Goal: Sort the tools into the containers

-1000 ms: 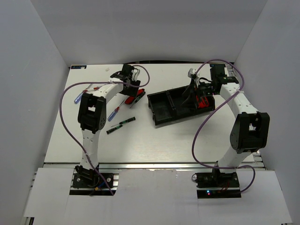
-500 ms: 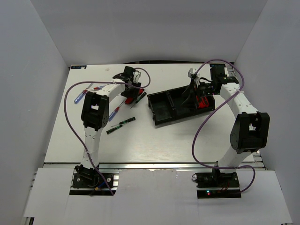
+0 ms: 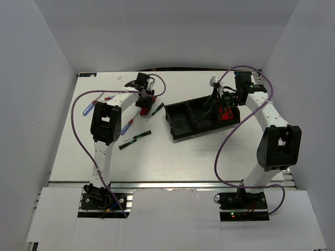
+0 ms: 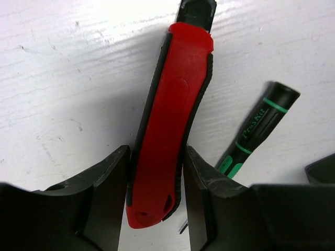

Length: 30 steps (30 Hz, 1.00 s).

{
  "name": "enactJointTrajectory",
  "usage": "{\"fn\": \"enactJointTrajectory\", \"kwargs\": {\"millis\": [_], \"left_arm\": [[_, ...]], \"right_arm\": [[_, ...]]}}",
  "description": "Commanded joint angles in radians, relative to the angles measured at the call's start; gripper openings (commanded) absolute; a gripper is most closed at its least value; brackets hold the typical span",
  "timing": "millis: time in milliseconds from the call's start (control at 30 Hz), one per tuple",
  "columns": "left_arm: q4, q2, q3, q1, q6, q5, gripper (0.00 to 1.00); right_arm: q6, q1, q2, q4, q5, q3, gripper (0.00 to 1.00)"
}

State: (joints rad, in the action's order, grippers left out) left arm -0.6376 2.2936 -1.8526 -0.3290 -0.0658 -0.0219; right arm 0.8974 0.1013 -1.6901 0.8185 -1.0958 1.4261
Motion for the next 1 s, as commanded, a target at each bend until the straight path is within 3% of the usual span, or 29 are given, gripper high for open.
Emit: {"fn": "enactJointTrajectory", "kwargs": {"millis": [0, 267, 400, 500, 767, 967], "left_arm": [[0.01, -0.02, -0.062, 0.004, -0.028, -0.013, 0.31], [0.01, -0.132, -0.088, 0.004, -0.088, -0.01, 0.06], [0.035, -0.251, -0.022, 0.004, -0.161, 0.04, 0.0], [0.094, -0.33, 0.093, 0.004, -0.227, 0.12, 0.0], [0.401, -0.664, 0.534, 0.002, -0.492, 0.299, 0.0], [0.578, -0.818, 0.728, -0.027, -0.64, 0.341, 0.0]], "right_arm": [[0.044, 0.001, 0.033, 0.054, -0.013, 0.045, 0.89], [0.037, 0.026, 0.037, 0.102, 0.023, 0.074, 0.89], [-0.027, 0.078, 0.01, 0.102, 0.059, 0.129, 0.89], [-0.191, 0.109, -0.022, 0.03, 0.056, 0.18, 0.89], [-0.95, 0.23, -0.055, -0.404, 0.235, 0.194, 0.89], [-1.261, 0.288, -0.138, -0.576, 0.28, 0.258, 0.89]]}}
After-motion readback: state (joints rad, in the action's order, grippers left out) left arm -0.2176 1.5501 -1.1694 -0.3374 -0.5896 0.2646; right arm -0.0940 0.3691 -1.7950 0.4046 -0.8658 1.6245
